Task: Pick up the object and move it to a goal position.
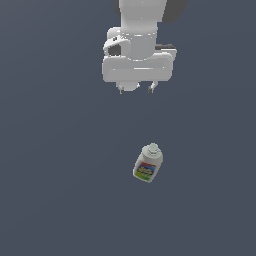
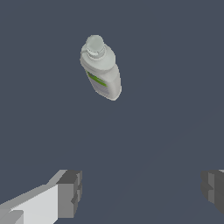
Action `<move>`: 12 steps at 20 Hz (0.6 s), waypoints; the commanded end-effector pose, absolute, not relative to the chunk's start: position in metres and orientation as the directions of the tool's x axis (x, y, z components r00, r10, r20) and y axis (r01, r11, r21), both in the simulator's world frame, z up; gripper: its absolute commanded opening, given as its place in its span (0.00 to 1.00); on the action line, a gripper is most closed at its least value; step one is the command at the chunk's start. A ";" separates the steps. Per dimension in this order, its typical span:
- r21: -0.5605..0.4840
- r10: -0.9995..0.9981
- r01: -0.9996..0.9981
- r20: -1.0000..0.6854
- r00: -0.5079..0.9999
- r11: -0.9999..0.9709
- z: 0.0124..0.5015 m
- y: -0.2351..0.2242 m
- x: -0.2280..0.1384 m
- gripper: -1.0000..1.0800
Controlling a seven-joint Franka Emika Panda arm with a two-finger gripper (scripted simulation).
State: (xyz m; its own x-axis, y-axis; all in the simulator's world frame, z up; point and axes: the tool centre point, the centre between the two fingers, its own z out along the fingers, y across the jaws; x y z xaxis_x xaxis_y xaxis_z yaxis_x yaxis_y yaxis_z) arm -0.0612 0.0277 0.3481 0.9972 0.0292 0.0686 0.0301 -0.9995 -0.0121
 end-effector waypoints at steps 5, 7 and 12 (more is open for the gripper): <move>-0.013 0.032 0.033 0.063 0.998 -0.999 0.345 0.029 -0.062 0.96; -0.014 0.036 0.037 0.056 0.998 -0.999 0.341 0.031 -0.062 0.96; -0.014 0.043 0.044 0.045 0.998 -0.999 0.336 0.034 -0.063 0.96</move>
